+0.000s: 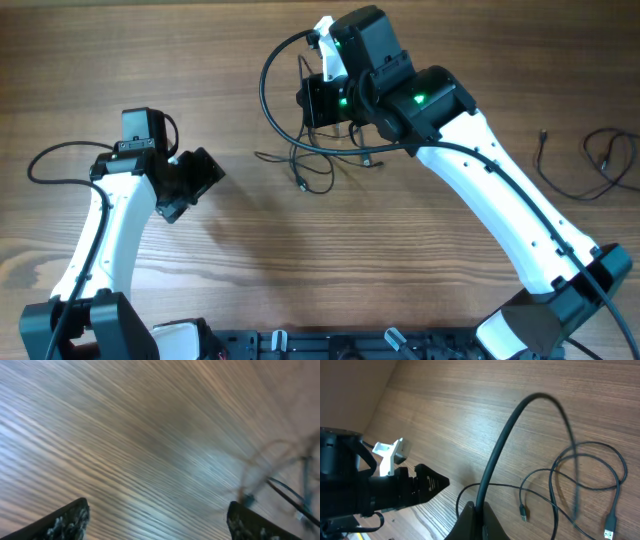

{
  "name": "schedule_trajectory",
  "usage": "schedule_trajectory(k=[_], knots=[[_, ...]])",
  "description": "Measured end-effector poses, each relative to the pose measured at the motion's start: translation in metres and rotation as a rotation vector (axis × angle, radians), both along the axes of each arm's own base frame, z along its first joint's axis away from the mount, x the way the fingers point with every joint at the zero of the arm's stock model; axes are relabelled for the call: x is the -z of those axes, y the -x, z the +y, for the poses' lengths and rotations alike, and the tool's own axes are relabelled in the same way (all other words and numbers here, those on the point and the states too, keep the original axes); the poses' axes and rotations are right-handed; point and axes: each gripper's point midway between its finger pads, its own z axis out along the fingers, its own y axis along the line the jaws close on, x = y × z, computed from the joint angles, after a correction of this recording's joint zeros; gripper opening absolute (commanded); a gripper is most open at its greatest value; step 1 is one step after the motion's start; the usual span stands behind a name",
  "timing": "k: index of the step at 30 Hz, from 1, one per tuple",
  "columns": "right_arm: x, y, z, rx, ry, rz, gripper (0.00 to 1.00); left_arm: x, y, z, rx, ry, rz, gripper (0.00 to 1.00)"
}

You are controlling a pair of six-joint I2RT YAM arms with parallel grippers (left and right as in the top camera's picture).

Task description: Untangle cables

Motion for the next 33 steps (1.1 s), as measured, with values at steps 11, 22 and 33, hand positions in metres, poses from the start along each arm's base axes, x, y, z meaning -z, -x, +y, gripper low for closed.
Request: schedule_trajectory(k=[11,22,33], knots=[[0.001,-0.004,-0.005,0.027,0.022,-0.015,0.05,-0.044,-0.010,-0.080,0.159,0.501,-0.125,0.96],[0.002,-0.004,-0.006,0.032,0.027,-0.010,0.05,-0.090,-0.014,-0.114,0.254,0.802,-0.223,0.96],[0.003,-0.004,-0.007,0.040,0.028,-0.004,0.04,-0.099,-0.025,-0.127,0.265,0.826,-0.253,0.88]])
